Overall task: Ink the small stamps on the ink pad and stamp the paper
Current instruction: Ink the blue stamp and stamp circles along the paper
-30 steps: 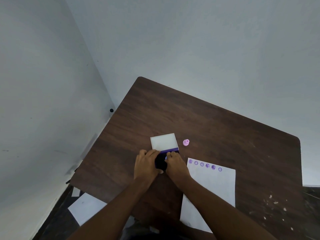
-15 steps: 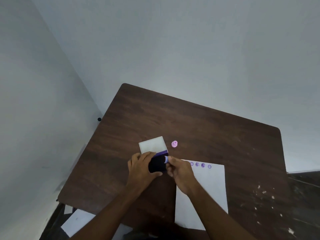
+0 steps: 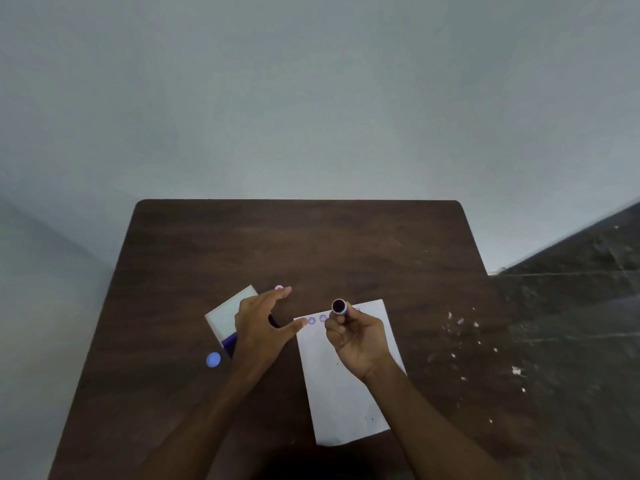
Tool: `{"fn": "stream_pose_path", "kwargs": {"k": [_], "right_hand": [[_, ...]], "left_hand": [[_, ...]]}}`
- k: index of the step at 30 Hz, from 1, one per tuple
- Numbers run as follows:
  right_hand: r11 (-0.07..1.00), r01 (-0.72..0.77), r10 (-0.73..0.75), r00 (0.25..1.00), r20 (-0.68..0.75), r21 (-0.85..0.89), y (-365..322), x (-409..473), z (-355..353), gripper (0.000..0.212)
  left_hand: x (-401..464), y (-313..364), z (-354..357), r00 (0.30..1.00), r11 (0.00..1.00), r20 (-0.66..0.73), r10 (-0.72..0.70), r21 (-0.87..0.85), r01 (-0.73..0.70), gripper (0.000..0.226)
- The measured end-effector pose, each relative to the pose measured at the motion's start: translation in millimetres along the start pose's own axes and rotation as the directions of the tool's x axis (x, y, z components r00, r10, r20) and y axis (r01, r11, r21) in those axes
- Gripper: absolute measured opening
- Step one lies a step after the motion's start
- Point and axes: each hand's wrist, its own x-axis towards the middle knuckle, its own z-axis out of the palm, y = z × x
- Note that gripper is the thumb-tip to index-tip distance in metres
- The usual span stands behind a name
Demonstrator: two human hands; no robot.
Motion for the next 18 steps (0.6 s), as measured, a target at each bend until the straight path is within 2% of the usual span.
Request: {"fn": "stream_pose_path", "kwargs": {"k": [5, 12, 16, 18], "right_hand": [[0.999, 0.039, -0.042, 0.996, 0.075, 0.038, -15.1, -10.1, -11.9, 0.025], [0.995, 0.08, -0.085, 0.99, 0.111, 0.056, -33.2, -14.1, -29.9, 0.023], [0.993, 0.114, -0.114, 0.993, 0.003, 0.03, -48.1, -13.6, -39.0, 0.022], [0.972, 0.19, -0.211, 0.965, -0.155, -0.139, -57.2, -11.8, -41.4, 0.017]], "left_hand": [[1.0, 25.6, 21.8, 0.997, 0.998, 0.042, 0.066, 0.011, -0.066, 0.062], [-3.1, 36.2, 48.7, 0.981, 0.986, 0.094, 0.168, -0.036, -0.165, 0.064], [-0.6, 37.5, 64.2, 0.973, 0.985, 0.154, 0.174, -0.016, -0.174, 0.056], [1.1, 38.2, 73.0, 0.97, 0.985, 0.18, 0.166, 0.014, -0.171, 0.046]]}}
